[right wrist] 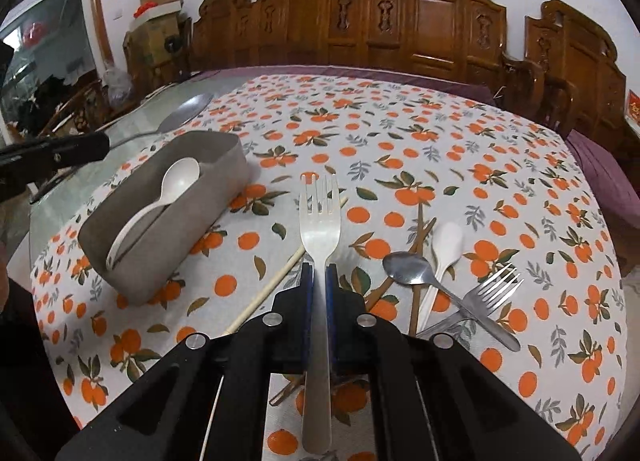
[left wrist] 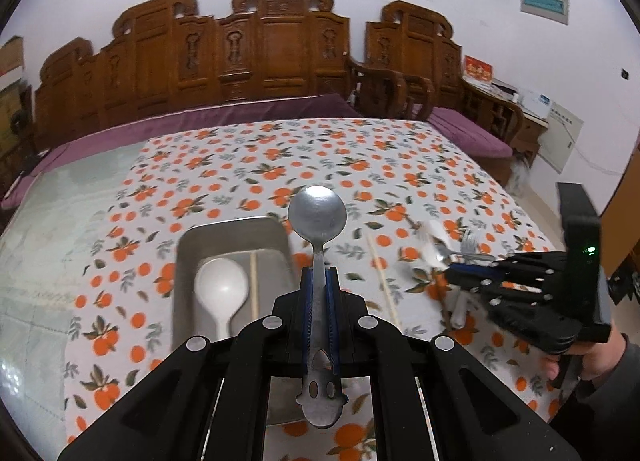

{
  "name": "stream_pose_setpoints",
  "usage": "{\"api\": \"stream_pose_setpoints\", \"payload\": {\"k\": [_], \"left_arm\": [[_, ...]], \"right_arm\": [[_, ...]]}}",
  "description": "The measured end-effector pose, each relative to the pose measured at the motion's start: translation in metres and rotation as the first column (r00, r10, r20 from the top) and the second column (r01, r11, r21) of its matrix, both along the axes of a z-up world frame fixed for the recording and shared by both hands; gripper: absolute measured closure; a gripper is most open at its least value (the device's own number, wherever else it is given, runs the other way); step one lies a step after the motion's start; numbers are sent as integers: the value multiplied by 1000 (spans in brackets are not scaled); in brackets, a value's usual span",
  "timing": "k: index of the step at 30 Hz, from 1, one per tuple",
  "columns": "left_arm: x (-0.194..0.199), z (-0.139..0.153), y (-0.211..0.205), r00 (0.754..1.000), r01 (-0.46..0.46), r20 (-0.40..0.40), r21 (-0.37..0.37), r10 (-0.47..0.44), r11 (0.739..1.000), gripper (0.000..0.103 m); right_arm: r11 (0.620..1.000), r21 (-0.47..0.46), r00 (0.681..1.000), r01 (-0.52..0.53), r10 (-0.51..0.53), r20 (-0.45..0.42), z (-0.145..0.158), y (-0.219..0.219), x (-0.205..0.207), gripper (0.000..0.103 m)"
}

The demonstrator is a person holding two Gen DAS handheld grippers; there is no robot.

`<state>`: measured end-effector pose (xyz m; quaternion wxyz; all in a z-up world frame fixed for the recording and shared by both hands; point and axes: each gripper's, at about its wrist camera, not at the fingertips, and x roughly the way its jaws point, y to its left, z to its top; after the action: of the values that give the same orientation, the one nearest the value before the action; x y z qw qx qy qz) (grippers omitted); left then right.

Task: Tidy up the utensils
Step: 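Lower the silver spoon into the tray and open the left tool while the right tool holds the fork, then lower the silver fork into the tray and open the right tool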

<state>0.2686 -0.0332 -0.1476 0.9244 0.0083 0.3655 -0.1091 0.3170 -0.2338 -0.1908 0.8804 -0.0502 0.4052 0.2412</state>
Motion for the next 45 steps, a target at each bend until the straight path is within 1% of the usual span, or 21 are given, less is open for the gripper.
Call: {"api": "stream_pose_setpoints", "payload": {"k": [5,13,15,19,22,26,30,40,45], "left_arm": [[6,-7,18,999,-48,-12,21,49,999,97],[22,-33,42,991,-113,-70,36,115,993,97],[26,-42,46,988,-122,-91,35,125,992,97],[34,-57,49,982,-134,-126,56,140,989,97],[37,-63,49,980,-138,-139,64,146,988,97],[39,-65,49,980,-135,-141,59,142,989,97],[41,-69,49,978,-134,-154,61,142,989,97],[45,-77,48,974,-115,-187,54,124,992,97],[46,-69,48,978,-115,-172,44,121,992,96]], "right_arm": [[1000,14,1000,19,-19,3,2,-1,0,95],[1000,22,1000,21,-21,-12,1,1,-2,95],[999,25,1000,22,-22,-15,1,1,-3,95],[999,38,1000,23,-22,-21,2,1,-5,95],[998,51,1000,20,-19,-25,5,3,-8,95],[999,47,1000,-22,21,6,13,13,-16,95],[998,48,999,-34,34,9,16,20,-20,95],[997,63,999,-37,36,6,25,37,-23,95],[997,79,1000,-27,28,-8,28,41,-21,95]]}}
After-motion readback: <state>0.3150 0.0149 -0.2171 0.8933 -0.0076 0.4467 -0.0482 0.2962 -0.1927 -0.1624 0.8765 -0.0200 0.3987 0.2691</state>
